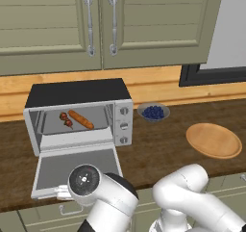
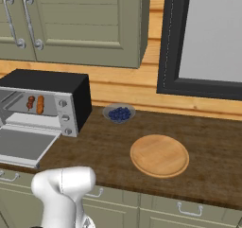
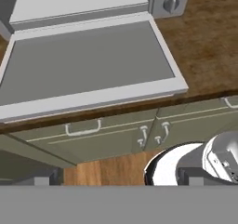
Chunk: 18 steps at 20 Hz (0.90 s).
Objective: Pick up the kebab skewer and baguette bread, and place them inside the toaster oven. Close the toaster oven door and start by setting the timer.
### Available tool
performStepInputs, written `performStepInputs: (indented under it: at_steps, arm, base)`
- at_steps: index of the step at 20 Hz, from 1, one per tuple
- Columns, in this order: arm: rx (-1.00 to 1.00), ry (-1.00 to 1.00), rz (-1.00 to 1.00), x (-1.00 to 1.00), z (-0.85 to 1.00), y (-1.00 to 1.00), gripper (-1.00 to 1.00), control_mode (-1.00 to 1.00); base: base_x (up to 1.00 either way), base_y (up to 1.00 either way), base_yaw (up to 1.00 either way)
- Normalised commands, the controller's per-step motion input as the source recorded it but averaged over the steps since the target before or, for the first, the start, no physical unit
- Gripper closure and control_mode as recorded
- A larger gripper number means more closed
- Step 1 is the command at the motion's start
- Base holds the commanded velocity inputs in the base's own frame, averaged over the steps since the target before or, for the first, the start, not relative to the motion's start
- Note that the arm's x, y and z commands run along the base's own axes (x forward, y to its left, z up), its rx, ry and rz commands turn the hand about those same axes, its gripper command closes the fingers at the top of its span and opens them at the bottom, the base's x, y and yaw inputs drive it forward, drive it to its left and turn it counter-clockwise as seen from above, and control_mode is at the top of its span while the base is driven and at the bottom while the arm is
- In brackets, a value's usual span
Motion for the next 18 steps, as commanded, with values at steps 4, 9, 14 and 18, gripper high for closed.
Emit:
performStepInputs:
  at_steps: [4,9,14,18]
  arm:
    - [-0.01,-0.02,0.06,0.28,-0.13,-0.03,-1.00,-1.00]
    - [0.00,-0.10,0.16,0.44,-0.48,0.00,-1.00,-1.00]
    - [-0.01,-0.25,0.17,0.02,-0.49,0.00,-1.00,-1.00]
    - [0.03,-0.33,0.03,-0.01,-0.35,0.00,-1.00,-1.00]
  base:
    - [0.00,0.00,0.00]
    - [0.00,0.00,0.00]
    - [0.00,0.00,0.00]
    - [0.00,0.00,0.00]
